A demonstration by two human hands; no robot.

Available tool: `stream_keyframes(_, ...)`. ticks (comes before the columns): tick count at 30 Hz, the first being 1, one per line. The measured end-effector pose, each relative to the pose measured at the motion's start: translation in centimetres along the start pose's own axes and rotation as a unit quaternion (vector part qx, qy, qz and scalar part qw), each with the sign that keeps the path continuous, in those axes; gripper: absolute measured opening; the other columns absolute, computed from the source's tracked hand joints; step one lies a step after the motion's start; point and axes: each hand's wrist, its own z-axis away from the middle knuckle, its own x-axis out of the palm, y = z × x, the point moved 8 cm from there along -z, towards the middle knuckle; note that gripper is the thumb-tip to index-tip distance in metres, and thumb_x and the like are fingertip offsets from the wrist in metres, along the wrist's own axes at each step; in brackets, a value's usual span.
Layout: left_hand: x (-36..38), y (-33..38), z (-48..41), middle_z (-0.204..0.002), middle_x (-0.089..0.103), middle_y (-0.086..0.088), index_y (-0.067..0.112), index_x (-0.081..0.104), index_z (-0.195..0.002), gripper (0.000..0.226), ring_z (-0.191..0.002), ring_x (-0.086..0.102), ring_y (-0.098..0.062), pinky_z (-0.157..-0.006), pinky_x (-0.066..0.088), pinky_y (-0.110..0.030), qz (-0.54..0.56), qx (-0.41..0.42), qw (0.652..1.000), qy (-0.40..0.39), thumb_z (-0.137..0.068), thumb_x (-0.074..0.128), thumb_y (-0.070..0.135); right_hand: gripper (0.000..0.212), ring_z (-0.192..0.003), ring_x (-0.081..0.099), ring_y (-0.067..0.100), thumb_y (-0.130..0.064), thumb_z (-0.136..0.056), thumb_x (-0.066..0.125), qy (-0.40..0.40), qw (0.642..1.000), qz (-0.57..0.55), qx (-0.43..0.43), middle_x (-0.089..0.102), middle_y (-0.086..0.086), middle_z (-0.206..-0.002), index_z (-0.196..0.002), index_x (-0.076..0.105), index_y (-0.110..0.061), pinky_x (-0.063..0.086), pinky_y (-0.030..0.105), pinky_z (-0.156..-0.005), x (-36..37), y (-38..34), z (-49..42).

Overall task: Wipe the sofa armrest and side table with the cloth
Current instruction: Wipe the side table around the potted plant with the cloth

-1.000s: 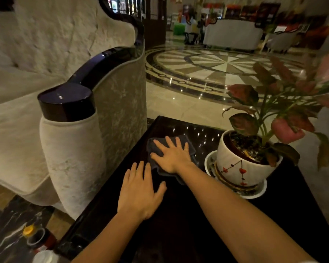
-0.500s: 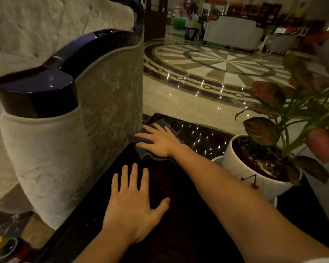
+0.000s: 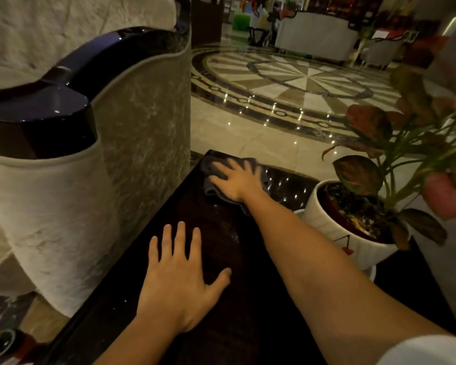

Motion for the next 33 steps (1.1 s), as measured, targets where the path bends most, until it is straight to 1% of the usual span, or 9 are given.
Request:
stream_keyframes(3, 0.1, 0.3, 0.1, -0.164, -0.014, -0.009, 0.025, -0.011, -0.154, 0.108, -0.149, -0.02, -0.03, -0.121, -0.009, -0.05, -0.003, -0.001, 1.0, -0.003, -0.068, -0.01, 0.089, 0.086, -0.142, -0.013, 0.063, -0.081, -0.086, 0.019, 0.019, 0.942, -0.052, 0.331, -0.007, 0.016, -0.168, -0.159, 0.005, -0.037, -0.011, 0.082, -0.102, -1.4, 7.5, 2.0)
stream_keyframes(5, 0.1, 0.0, -0.2, -0.164, -0.014, -0.008, 0.026, -0.011, -0.154, 0.109, -0.149, -0.02, -0.029, -0.121, -0.009, -0.05, -0.003, -0.003, 1.0, -0.002, -0.066, -0.01, 0.09, 0.088, -0.136, -0.019, 0.07, -0.079, -0.087, 0.021, 0.015, 0.916, -0.092, 0.39, -0.015, 0.022, -0.165, -0.159, -0.001, -0.034, -0.01, 0.087, -0.098, -1.4, 6.6, 3.0)
stream_keyframes(7, 0.0, -0.3, -0.8, -0.165, -0.013, -0.008, 0.026, -0.01, -0.155, 0.111, -0.149, -0.019, -0.03, -0.121, -0.009, -0.05, 0.001, -0.015, 1.0, -0.008, -0.065, -0.009, 0.09, 0.087, -0.133, -0.023, 0.072, -0.08, -0.085, 0.02, 0.005, 0.935, -0.086, 0.344, -0.017, 0.022, -0.165, -0.158, -0.002, -0.037, -0.013, 0.088, -0.093, -0.6, 2.6, 3.5)
stream_keyframes(10, -0.4, 0.2, -0.4, -0.165, -0.008, -0.01, 0.022, -0.003, -0.156, 0.11, -0.15, -0.014, -0.03, -0.122, -0.005, -0.051, -0.005, 0.0, 1.0, -0.009, -0.069, -0.006, 0.088, 0.089, -0.135, -0.022, 0.069, -0.086, -0.076, 0.013, -0.012, 0.99, -0.024, 0.136, -0.013, 0.013, -0.167, -0.156, 0.001, -0.047, -0.02, 0.087, -0.089, 2.3, -4.8, 5.7)
stream_keyframes(12, -0.7, 0.2, 0.1, -0.166, -0.003, -0.012, 0.017, 0.004, -0.156, 0.109, -0.151, -0.011, -0.03, -0.122, -0.003, -0.05, -0.002, -0.003, 1.0, -0.005, -0.072, 0.001, 0.087, 0.084, -0.141, -0.021, 0.062, -0.089, -0.076, 0.015, -0.022, 1.0, -0.007, 0.01, -0.01, 0.004, -0.168, -0.153, 0.003, -0.054, -0.021, 0.083, -0.093, 2.8, -6.5, 7.7)
stream_keyframes(14, -0.7, 0.2, 0.3, -0.166, 0.001, -0.011, 0.013, 0.008, -0.156, 0.11, -0.151, -0.008, -0.03, -0.122, -0.002, -0.048, 0.005, -0.007, 1.0, -0.004, -0.073, 0.007, 0.086, 0.08, -0.143, -0.021, 0.059, -0.087, -0.081, 0.02, -0.028, 0.999, -0.018, 0.026, -0.009, 0.0, -0.169, -0.152, 0.004, -0.056, -0.02, 0.082, -0.097, 2.0, -4.2, 8.3)
stream_keyframes(18, -1.4, 0.1, 0.4, -0.165, 0.011, -0.009, 0.012, 0.012, -0.155, 0.095, -0.152, 0.001, -0.028, -0.123, 0.003, -0.046, 0.057, -0.008, 0.998, 0.015, -0.082, 0.007, 0.074, 0.085, -0.135, -0.025, 0.068, -0.083, -0.084, 0.02, -0.007, 0.961, -0.059, 0.27, -0.014, 0.014, -0.167, -0.156, -0.001, -0.045, -0.024, 0.086, -0.084, 0.3, 0.3, 11.0)
stream_keyframes(25, -2.9, -0.6, 0.5, -0.158, 0.032, -0.013, 0.009, 0.024, -0.152, 0.073, -0.149, 0.018, -0.027, -0.123, 0.011, -0.045, 0.177, -0.024, 0.982, 0.07, -0.097, 0.018, 0.057, 0.08, -0.138, -0.024, 0.064, -0.083, -0.084, 0.022, -0.02, 0.991, -0.017, 0.129, -0.014, 0.009, -0.168, -0.153, -0.003, -0.052, -0.021, 0.083, -0.094, 2.4, -3.7, 17.6)
stream_keyframes(33, -1.8, 0.0, 1.2, -0.161, 0.023, -0.015, 0.021, 0.033, -0.149, 0.064, -0.15, 0.01, -0.034, -0.122, 0.007, -0.05, 0.091, -0.003, 0.996, 0.008, -0.096, 0.023, 0.057, 0.074, -0.144, -0.023, 0.055, -0.088, -0.08, 0.015, -0.017, 0.999, -0.032, 0.015, -0.012, -0.001, -0.169, -0.147, -0.005, -0.063, -0.02, 0.074, -0.106, 3.2, -2.1, 32.0)
